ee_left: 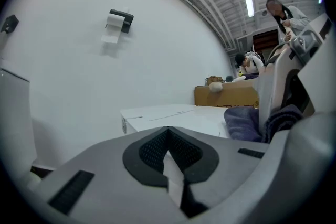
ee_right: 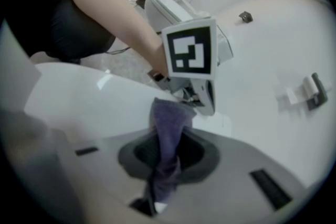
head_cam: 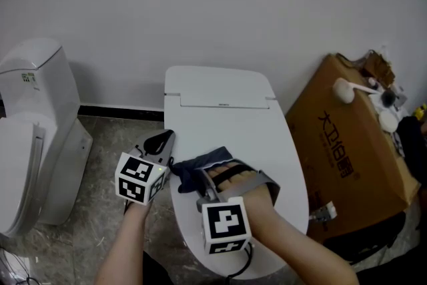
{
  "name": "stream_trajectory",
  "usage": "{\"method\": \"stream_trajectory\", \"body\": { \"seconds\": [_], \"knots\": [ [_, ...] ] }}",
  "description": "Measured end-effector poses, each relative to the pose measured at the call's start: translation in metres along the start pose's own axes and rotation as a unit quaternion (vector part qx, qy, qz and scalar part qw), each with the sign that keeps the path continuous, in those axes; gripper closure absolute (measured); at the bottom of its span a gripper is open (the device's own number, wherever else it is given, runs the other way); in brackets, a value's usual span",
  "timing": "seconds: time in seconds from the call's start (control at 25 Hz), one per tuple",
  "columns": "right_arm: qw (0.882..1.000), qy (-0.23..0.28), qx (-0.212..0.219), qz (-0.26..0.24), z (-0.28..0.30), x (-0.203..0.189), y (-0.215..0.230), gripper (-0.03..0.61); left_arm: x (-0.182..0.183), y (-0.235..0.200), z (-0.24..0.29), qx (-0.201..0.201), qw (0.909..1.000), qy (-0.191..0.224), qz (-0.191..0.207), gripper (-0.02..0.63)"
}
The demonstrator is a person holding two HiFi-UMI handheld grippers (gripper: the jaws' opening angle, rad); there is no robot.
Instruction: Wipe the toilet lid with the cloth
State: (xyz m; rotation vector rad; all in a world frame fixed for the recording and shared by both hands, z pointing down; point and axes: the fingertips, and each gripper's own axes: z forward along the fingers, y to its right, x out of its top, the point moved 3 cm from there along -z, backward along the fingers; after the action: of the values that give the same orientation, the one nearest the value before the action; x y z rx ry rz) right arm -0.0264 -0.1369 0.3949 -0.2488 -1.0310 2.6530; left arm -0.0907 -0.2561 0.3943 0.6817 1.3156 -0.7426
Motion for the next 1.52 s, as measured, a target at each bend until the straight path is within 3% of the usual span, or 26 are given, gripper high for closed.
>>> {"method": "stream_trajectory", "body": {
  "seconds": [0.76, 1.04, 1.52],
  "knots": [
    [1.0, 0.013, -0.013, 0.008, -0.043, 0.015, -0.041, 0.515, 0.001, -0.001, 0.0, 0.0, 1.0, 0.007, 0.002, 0.598],
    [1.0, 0.012, -0.007, -0.001, -0.053, 0.017, -0.058, 0.515, 0.001, 0.006, -0.002, -0.003, 0.9992, -0.014, 0.037, 0.598],
    [0.994, 0.079, 0.019, 0.074, -0.074, 0.016, -0.072, 0.515, 0.003, 0.013, -0.003, -0.014, 0.9981, -0.032, 0.051, 0.598]
  ]
}}
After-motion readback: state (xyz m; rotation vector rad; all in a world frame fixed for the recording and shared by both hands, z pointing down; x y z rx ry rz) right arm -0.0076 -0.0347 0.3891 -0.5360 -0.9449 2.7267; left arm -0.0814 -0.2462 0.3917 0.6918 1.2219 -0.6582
